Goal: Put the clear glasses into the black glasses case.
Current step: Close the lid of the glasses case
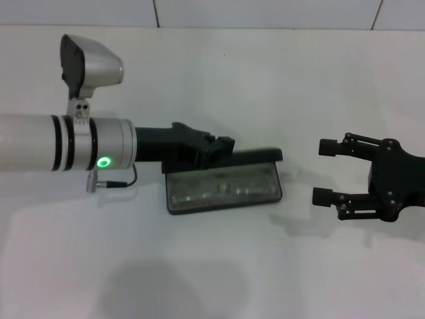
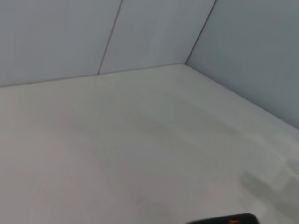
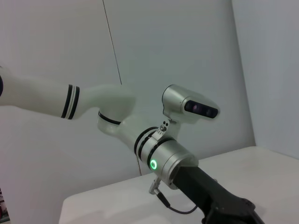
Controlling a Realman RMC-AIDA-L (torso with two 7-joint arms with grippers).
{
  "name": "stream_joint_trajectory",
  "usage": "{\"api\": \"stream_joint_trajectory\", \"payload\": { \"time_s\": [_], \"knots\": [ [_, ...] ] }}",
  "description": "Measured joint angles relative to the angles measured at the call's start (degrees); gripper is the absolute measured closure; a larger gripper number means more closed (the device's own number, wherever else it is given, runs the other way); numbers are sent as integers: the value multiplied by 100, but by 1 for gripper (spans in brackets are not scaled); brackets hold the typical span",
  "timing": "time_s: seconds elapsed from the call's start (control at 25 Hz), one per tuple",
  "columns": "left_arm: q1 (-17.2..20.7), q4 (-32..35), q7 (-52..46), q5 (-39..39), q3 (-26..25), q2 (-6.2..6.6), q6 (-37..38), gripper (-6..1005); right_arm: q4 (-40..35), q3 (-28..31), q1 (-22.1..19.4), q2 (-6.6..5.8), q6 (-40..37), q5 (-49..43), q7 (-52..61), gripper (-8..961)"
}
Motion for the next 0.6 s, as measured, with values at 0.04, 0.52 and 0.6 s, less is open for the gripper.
{"api": "stream_joint_trajectory", "payload": {
  "time_s": [0.04,0.52,0.6],
  "knots": [
    [41,-6,2,1,1,0,1,955,22,-1,23,0,5,0,0,81],
    [385,-26,176,-327,1,-18,36,955,74,1,151,-9,143,0,-9,82],
    [406,-104,290,-374,1,-21,40,955,79,1,166,-9,144,1,-9,82]
  ]
}}
